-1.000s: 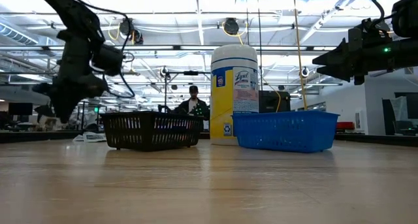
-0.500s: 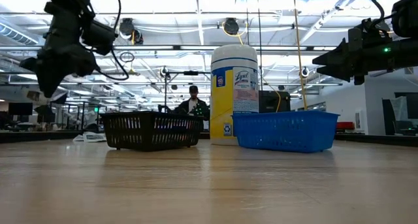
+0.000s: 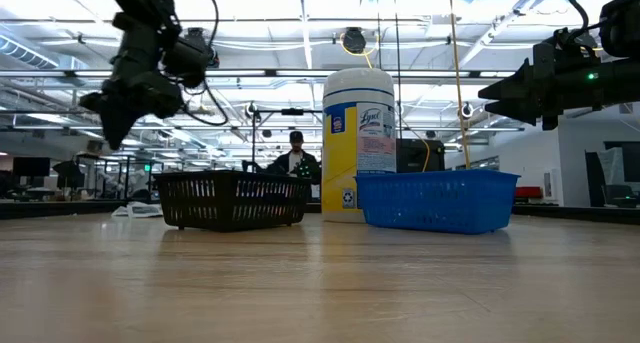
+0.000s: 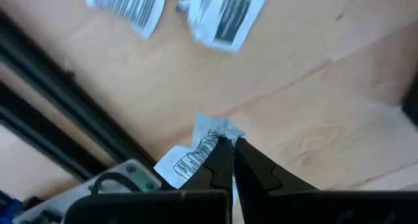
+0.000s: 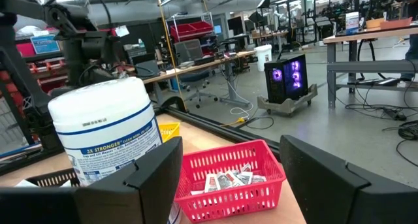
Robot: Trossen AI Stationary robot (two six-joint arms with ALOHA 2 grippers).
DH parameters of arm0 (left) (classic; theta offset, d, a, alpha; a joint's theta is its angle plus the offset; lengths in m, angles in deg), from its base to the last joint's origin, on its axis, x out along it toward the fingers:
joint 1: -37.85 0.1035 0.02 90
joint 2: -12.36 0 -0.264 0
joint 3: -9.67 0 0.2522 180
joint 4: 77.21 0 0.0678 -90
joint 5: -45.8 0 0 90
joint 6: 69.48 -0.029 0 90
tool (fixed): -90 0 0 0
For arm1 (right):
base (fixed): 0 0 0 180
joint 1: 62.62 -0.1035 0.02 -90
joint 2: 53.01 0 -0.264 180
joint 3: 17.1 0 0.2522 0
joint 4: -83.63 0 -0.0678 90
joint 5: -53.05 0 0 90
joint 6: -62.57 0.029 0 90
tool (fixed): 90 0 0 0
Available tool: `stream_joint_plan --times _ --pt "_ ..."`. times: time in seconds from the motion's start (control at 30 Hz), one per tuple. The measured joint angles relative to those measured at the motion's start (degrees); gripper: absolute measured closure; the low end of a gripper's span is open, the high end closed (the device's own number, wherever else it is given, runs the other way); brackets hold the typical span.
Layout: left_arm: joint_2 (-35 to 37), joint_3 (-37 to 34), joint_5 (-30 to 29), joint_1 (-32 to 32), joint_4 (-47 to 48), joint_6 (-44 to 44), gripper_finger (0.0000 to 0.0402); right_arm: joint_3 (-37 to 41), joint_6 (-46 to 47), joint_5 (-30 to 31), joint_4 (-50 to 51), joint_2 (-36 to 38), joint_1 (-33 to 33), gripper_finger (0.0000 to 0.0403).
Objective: Pick & Place First Aid Supplies
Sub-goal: Put the towelette pack into the yellow bin
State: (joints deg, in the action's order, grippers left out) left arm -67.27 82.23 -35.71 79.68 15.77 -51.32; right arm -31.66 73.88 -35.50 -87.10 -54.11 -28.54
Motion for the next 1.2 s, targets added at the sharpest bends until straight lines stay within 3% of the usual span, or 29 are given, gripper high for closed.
stream_joint_plan --times 0.87,1.0,1.2 --pt "-30.6 39.5 0.1 -5.9 0.4 -8.0 0.04 0.0 0.0 0.0 0.0 0.0 0.0 0.0149" --pt "-32.9 41.9 0.4 -6.4 -0.1 -7.9 0.0401 0.0 0.0 0.0 0.0 0.0 0.0 0.0149" --pt "-36.6 39.5 0.2 -7.6 -5.3 -8.0 0.0401 0.0 0.0 0.0 0.0 0.0 0.0 0.0149"
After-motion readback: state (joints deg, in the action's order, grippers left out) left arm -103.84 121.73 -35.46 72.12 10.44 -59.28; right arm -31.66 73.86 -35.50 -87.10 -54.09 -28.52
